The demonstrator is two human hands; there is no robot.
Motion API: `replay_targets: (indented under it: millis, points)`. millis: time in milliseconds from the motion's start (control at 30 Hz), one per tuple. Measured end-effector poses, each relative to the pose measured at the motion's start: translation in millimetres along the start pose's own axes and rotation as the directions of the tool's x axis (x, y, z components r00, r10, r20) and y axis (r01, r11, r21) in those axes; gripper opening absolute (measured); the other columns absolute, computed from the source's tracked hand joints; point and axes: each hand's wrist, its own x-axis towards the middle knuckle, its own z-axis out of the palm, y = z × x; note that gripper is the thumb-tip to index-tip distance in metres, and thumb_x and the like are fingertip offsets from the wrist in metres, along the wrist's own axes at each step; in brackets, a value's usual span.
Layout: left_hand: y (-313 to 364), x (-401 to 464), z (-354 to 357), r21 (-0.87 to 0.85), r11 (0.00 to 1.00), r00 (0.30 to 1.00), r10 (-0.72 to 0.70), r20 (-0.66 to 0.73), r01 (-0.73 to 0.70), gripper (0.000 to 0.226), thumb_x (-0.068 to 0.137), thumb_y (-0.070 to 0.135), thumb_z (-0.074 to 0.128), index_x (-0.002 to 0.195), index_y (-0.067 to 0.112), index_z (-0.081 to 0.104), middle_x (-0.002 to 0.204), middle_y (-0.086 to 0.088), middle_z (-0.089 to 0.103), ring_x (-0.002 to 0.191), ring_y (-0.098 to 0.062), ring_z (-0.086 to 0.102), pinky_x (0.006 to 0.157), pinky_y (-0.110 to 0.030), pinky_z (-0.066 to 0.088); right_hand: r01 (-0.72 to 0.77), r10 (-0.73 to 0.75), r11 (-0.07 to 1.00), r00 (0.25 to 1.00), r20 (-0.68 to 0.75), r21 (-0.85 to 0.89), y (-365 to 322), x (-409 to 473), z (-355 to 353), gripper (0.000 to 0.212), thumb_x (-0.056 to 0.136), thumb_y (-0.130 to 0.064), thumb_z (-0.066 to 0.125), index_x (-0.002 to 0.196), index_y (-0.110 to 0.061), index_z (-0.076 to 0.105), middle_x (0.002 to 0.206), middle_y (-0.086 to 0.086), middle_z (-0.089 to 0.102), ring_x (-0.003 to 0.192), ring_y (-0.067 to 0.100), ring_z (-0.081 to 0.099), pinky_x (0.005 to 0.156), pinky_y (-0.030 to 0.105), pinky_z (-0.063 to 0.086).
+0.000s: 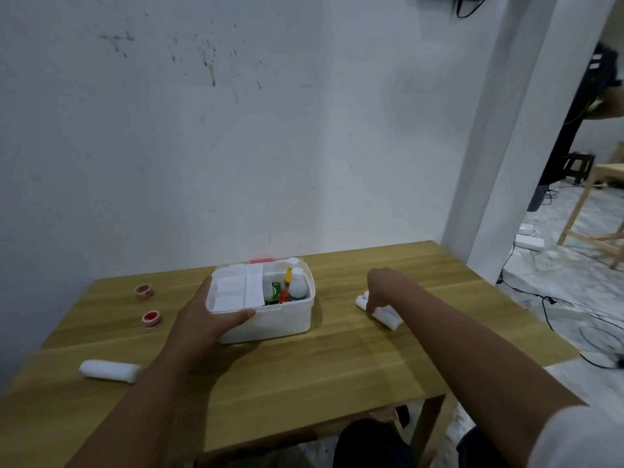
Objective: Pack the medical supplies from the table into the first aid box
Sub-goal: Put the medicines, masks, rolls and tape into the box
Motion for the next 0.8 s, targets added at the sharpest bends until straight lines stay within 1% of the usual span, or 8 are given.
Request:
replay_targets:
  millis: [133,267,333,433,567,600,700,800]
  points:
    - [0.5,-0.2,-1.4,0.008,1.000,1.000,-0.006,0.009,0.006,0.105,0.062,0.060,0.088,0.152,0.043,0.035,0.148,0.010,0.052,0.120,-0.014,0.050,0.079,-0.028,0.050,0.038,-0.038,0.999,0.999,0.020,-0.012,-20.9,0.0,4.3,0.040,0.077,-0.035,0.080,0.104,-0.010,0.065,0.100,0.004,0.071,0.096,0.024,0.071,0.082,0.035,0.059]
    - [2.1,-0.8,-2.7,0.011,1.000,1.000,-0.009,0.006,0.009,0.106,0.062,0.061,0.088,0.152,0.040,0.036,0.146,0.009,0.053,0.119,-0.014,0.049,0.083,-0.033,0.051,0.142,-0.117,0.951,0.988,-0.104,0.275,-30.1,-1.8,-16.4,0.034,0.076,-0.034,0.083,0.091,-0.008,0.067,0.089,0.009,0.073,0.082,0.025,0.074,0.073,0.038,0.064]
    - [2.3,-1.0,-2.8,0.010,1.000,1.000,-0.015,0.012,0.014,0.106,0.061,0.061,0.088,0.152,0.041,0.036,0.145,0.009,0.053,0.118,-0.014,0.049,0.079,-0.030,0.051,0.226,-0.138,0.852,0.967,-0.213,0.472,-36.6,-4.7,-35.6,0.043,0.074,-0.034,0.085,0.102,-0.004,0.070,0.095,0.012,0.074,0.083,0.026,0.075,0.067,0.041,0.066]
    - [2.1,-2.1,-2.1,0.011,1.000,1.000,-0.017,0.005,0.017,0.103,0.063,0.059,0.089,0.151,0.041,0.037,0.141,0.012,0.054,0.117,-0.014,0.050,0.076,-0.028,0.049,0.373,-0.122,0.659,0.910,-0.397,0.653,-50.6,-15.9,-60.0,0.063,0.076,-0.033,0.084,0.132,-0.013,0.064,0.124,0.008,0.067,0.094,0.026,0.072,0.061,0.039,0.065]
    - [4.9,-3.1,-2.9,0.000,1.000,1.000,-0.015,-0.004,0.015,0.098,0.064,0.059,0.089,0.147,0.045,0.038,0.134,0.018,0.051,0.117,-0.013,0.049,0.075,-0.027,0.048,0.440,-0.097,0.391,0.893,-0.439,0.809,-72.9,-29.5,-60.7,0.061,0.078,-0.029,0.084,0.134,-0.016,0.064,0.122,0.010,0.069,0.094,0.026,0.074,0.061,0.037,0.066]
    - [6.0,-3.2,-3.2,0.002,1.000,1.000,-0.012,-0.002,0.012,0.095,0.063,0.059,0.088,0.144,0.049,0.038,0.133,0.019,0.051,0.116,-0.013,0.049,0.074,-0.026,0.048,0.441,-0.088,0.373,0.893,-0.442,0.816,-78.8,-30.6,-54.7,0.060,0.078,-0.030,0.085,0.132,-0.016,0.064,0.118,0.010,0.071,0.092,0.025,0.074,0.062,0.038,0.066]
    - [6.2,-3.1,-2.7,0.010,1.000,1.000,-0.015,0.007,0.015,0.094,0.065,0.057,0.088,0.143,0.049,0.037,0.137,0.015,0.051,0.116,-0.012,0.048,0.073,-0.022,0.047,0.475,-0.066,0.445,0.863,-0.501,0.759,-93.7,-33.3,-34.5,0.059,0.074,-0.038,0.085,0.126,-0.019,0.064,0.107,0.006,0.073,0.091,0.020,0.072,0.077,0.041,0.063]
    - [5.2,-2.8,-1.3,0.018,1.000,1.000,-0.017,0.003,0.017,0.101,0.066,0.055,0.088,0.152,0.039,0.036,0.148,0.007,0.051,0.118,-0.013,0.046,0.074,-0.023,0.046,0.526,-0.039,0.490,0.810,-0.585,0.695,-101.1,-40.7,-22.3,0.052,0.077,-0.038,0.084,0.121,-0.021,0.061,0.097,-0.001,0.070,0.088,0.015,0.067,0.077,0.031,0.055]
